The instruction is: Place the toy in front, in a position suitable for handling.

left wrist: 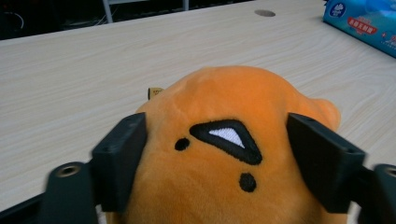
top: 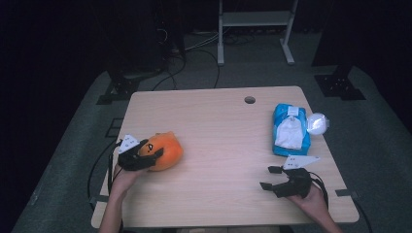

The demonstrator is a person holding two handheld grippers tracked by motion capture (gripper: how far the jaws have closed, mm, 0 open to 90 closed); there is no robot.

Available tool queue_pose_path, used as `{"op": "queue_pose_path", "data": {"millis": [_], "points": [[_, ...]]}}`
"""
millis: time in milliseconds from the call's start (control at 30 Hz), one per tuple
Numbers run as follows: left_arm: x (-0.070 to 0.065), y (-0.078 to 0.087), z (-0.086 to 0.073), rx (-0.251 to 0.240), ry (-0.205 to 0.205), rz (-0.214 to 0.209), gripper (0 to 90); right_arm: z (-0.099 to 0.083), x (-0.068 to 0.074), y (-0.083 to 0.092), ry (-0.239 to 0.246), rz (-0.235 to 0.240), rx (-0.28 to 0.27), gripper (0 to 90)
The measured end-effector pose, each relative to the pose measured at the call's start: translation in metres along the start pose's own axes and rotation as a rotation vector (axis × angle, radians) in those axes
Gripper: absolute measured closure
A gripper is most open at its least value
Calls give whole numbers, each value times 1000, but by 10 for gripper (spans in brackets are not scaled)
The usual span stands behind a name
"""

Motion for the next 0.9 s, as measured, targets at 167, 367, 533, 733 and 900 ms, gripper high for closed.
{"op": "queue_pose_path", "data": {"millis": [167,367,533,733,900], "points": [[-5,2,3,-2,-18,7,405,1,2,0,9,-5,-2,262],[-5,7,10,-43,11,-15,472,1,1,1,14,-5,-3,262],[-10,13,20,-102,48,-57,478,1,-1,1,6,-3,-4,262],[-29,16,35,-148,35,-119,479,1,-1,3,0,-9,-7,262],[-57,16,48,-167,-5,-186,479,1,-3,4,-16,-5,-16,262]]}}
Point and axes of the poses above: each handheld gripper's, and its own axes: y roughly backward along the jaws, z roughly out of its top, x roughly to its left, the point moved 7 cm from there along -y, roughly forward along the jaws, and after that the axes turned 1 degree about z, right-handed, at the moved point
